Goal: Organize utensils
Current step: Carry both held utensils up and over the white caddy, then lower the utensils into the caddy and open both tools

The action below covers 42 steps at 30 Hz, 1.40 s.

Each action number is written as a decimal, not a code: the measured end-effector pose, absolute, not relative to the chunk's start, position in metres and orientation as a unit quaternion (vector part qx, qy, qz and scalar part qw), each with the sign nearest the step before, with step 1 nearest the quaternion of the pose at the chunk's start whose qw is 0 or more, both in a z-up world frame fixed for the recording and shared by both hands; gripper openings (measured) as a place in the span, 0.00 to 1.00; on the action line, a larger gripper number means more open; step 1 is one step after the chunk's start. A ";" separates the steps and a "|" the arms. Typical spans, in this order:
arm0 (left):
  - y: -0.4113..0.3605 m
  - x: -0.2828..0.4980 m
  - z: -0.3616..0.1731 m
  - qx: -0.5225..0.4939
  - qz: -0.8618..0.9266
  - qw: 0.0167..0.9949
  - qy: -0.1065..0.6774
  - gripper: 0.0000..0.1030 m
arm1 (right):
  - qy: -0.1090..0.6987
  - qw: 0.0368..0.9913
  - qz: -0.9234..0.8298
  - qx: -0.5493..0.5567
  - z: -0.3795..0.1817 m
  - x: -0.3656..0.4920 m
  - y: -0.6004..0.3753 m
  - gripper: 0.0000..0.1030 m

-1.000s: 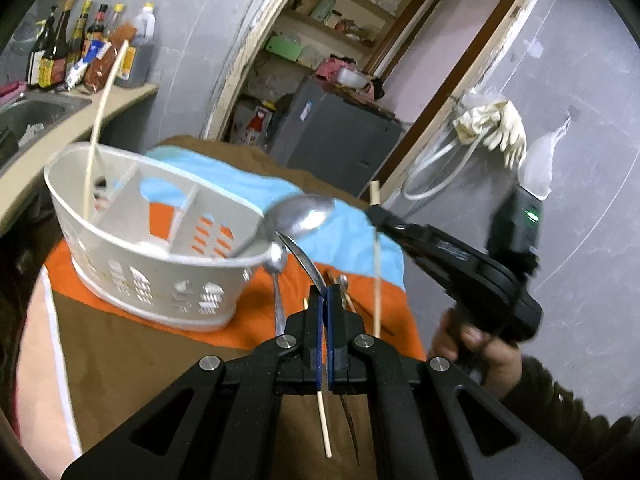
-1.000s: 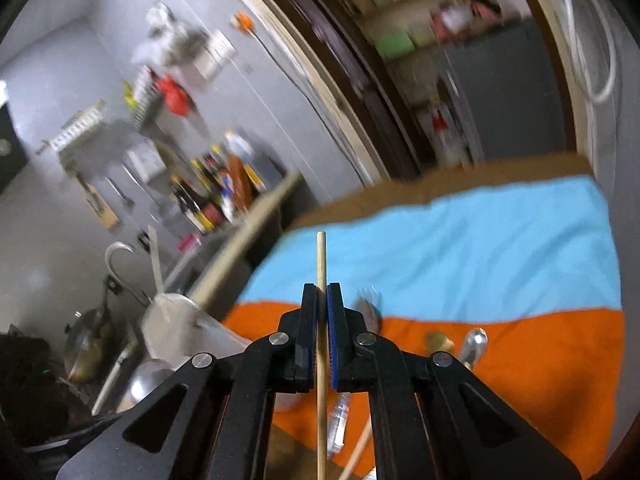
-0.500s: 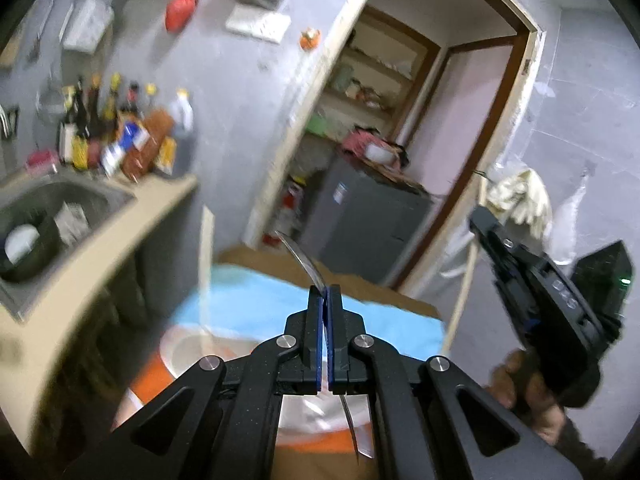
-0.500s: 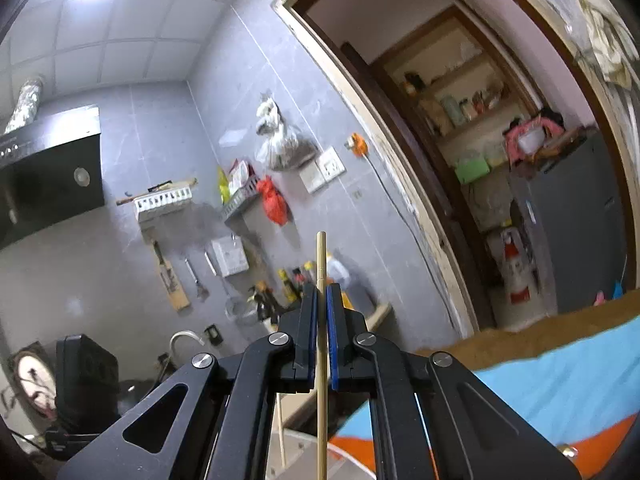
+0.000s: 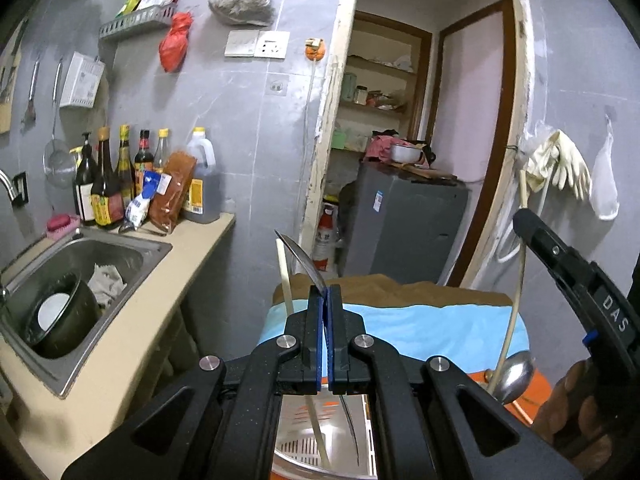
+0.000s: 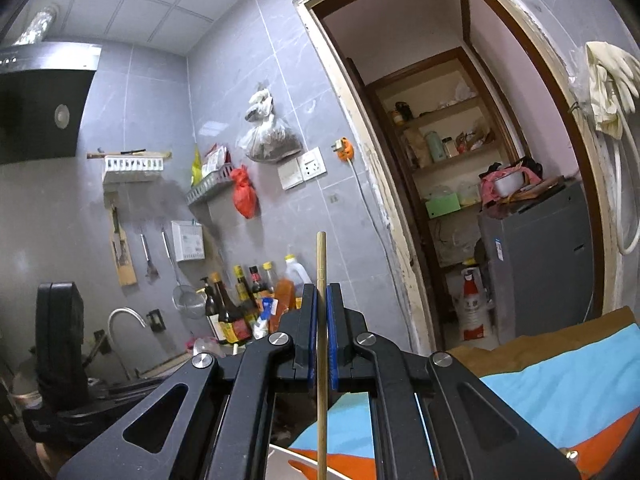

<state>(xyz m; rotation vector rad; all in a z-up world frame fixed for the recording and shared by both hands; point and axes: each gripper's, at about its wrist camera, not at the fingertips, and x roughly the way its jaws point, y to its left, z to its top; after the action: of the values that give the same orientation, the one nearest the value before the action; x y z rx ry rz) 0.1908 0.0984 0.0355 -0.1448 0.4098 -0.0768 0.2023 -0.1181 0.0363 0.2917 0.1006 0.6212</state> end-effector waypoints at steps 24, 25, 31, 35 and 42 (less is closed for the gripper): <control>0.085 0.179 0.000 -0.043 -0.059 0.976 0.203 0.02 | 0.087 0.929 0.326 0.154 0.009 0.203 -0.119 0.07; 0.086 0.179 0.001 -0.050 -0.063 0.975 0.207 0.03 | 0.091 0.928 0.328 0.151 0.010 0.202 -0.120 0.08; 0.086 0.170 0.015 -0.078 -0.073 0.973 0.205 0.22 | 0.101 0.925 0.332 0.157 0.024 0.197 -0.135 0.21; 0.079 0.165 0.028 -0.091 -0.077 0.971 0.206 0.30 | 0.110 0.925 0.324 0.163 0.039 0.192 -0.154 0.31; 0.046 0.151 0.053 -0.099 -0.062 0.975 0.191 0.78 | 0.121 0.947 0.263 0.137 0.057 0.181 -0.210 0.79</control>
<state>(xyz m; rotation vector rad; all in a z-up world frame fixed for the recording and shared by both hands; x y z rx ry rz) 0.1508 0.0458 0.0526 -0.1993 0.3853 -0.1258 0.1807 -0.2103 0.0569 0.2791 0.2461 0.5353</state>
